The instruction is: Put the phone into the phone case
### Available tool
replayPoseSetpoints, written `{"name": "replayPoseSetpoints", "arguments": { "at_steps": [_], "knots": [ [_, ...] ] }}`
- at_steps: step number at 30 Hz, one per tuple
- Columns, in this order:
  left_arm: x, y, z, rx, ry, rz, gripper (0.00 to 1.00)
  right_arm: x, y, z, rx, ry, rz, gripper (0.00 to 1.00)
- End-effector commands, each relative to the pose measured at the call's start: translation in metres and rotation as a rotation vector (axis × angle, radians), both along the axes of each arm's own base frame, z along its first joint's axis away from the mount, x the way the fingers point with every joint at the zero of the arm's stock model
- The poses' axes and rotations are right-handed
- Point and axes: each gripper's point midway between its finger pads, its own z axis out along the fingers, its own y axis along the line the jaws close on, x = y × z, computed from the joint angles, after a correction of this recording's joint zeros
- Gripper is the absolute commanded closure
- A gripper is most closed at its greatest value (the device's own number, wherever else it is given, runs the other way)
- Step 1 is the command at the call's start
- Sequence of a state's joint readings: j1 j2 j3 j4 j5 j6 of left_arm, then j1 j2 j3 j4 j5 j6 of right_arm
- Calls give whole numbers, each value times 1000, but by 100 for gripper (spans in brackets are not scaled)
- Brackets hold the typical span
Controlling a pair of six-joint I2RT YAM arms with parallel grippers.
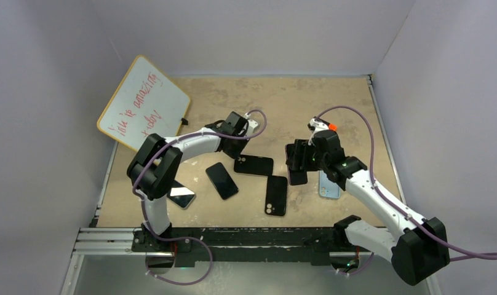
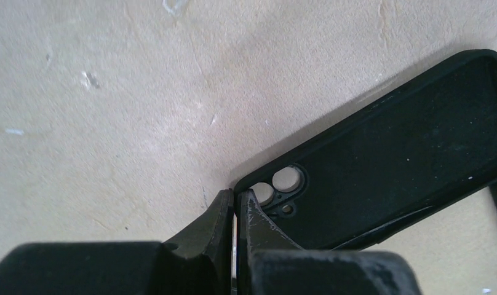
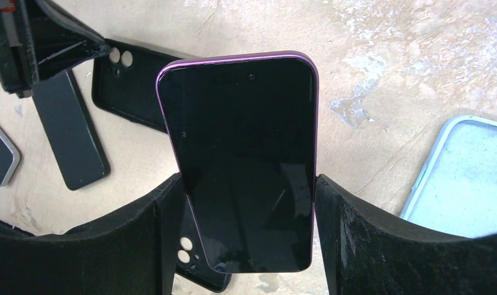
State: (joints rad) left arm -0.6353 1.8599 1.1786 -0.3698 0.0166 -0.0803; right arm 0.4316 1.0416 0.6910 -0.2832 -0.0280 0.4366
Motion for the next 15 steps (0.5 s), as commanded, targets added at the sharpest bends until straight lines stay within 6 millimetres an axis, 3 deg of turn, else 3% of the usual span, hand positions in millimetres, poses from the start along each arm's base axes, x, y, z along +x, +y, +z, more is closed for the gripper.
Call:
{"name": "replayPoseSetpoints", "arguments": {
  "at_steps": [1, 6, 8, 12, 15],
  "knots": [
    [13, -2, 11, 78, -55, -194, 100, 8, 13, 24, 48, -106, 54, 57],
    [17, -27, 22, -27, -59, -235, 100, 7, 17, 28, 62, -137, 76, 58],
    [24, -30, 35, -65, -75, -173, 88, 7, 19, 30, 68, -150, 82, 58],
    [48, -16, 81, -142, -124, 13, 58, 11, 23, 34, 74, -187, 95, 59],
    [61, 6, 124, -197, -193, 144, 48, 18, 29, 40, 61, -220, 118, 59]
  ]
}}
